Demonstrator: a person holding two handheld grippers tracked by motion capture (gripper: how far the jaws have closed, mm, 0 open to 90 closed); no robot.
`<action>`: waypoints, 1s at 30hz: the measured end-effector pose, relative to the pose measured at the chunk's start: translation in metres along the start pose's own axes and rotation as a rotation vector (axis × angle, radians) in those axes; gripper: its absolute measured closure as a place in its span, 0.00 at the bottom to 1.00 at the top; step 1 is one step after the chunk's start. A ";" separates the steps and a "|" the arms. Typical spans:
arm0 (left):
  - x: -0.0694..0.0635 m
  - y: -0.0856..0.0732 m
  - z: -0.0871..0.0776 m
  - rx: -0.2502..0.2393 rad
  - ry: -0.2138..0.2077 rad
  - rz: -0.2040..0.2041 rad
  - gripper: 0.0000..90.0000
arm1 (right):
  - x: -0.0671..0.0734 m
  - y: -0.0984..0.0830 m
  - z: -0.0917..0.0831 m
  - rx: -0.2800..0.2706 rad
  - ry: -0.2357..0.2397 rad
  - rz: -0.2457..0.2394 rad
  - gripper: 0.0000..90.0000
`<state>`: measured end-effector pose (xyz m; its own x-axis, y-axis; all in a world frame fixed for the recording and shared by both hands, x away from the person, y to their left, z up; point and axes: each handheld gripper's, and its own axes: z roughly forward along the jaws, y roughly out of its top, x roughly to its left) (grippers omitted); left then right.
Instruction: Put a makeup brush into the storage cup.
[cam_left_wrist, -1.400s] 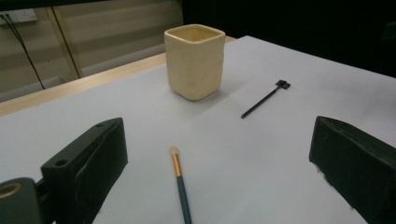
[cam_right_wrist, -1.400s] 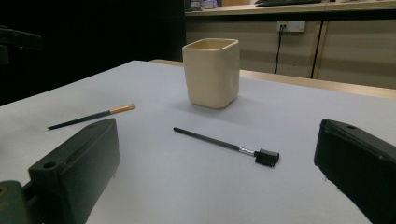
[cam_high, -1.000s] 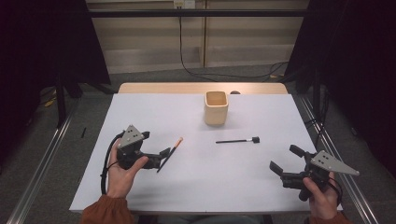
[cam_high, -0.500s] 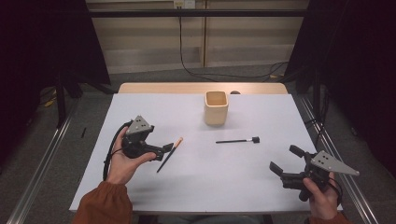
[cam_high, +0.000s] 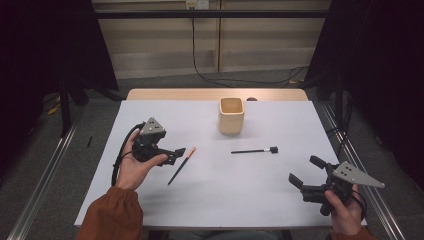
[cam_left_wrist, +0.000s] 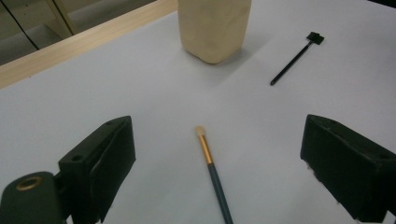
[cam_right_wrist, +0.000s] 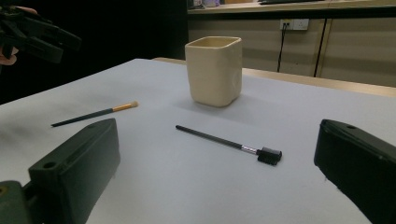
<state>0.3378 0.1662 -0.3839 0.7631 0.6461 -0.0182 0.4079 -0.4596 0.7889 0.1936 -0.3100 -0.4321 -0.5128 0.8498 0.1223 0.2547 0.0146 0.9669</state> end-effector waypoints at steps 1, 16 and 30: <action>0.001 0.000 0.001 0.009 -0.007 -0.020 0.10 | 0.000 0.000 0.000 0.002 0.000 0.001 0.00; 0.005 0.002 0.023 0.152 -0.032 0.010 0.05 | 0.001 0.000 0.000 0.008 0.008 -0.016 0.00; 0.008 0.006 0.040 0.309 -0.028 0.007 0.09 | 0.001 0.000 0.000 0.010 0.008 -0.022 0.00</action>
<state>0.3660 0.1440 -0.4033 0.7781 0.6273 -0.0337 0.5324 -0.6301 0.5653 0.1932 -0.3088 -0.4318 -0.5246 0.8451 0.1028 0.2514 0.0384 0.9671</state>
